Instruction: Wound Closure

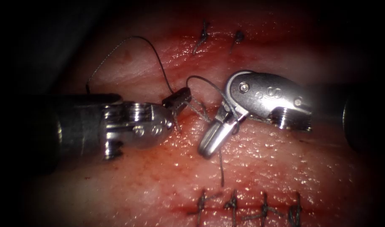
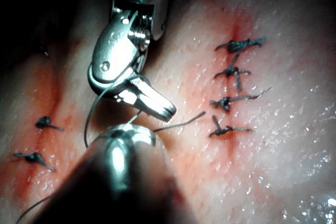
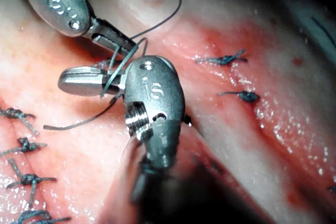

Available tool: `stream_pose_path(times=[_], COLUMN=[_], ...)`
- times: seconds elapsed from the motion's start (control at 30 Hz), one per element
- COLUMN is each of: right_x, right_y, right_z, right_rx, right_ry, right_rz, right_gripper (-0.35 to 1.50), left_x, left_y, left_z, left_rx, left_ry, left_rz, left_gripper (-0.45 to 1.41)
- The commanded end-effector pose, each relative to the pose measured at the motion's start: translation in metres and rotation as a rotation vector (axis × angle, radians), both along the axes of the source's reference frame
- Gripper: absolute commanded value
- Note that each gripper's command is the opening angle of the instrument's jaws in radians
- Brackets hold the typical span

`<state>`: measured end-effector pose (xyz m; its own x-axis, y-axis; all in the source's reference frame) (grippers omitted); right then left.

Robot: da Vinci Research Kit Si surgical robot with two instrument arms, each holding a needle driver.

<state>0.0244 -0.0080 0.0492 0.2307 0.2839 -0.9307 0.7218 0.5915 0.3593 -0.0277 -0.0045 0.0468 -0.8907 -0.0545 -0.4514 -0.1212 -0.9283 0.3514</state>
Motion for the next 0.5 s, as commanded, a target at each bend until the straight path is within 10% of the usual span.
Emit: stream_pose_path(times=[0.03, 0.5], right_x=[0.0008, 0.0011], right_y=[-0.0003, -0.0039], right_z=[0.0003, 0.0027], right_rx=[-0.024, -0.169], right_ry=[0.009, -0.024], right_rz=[-0.02, -0.227], right_gripper=[0.47, 0.86], left_x=[-0.0006, 0.0007], left_y=[0.0, -0.0007], left_z=[0.0006, 0.001], left_rx=[-0.001, -0.003], left_ry=[0.0, -0.003], left_rz=[0.002, 0.018], left_gripper=[-0.45, -0.45])
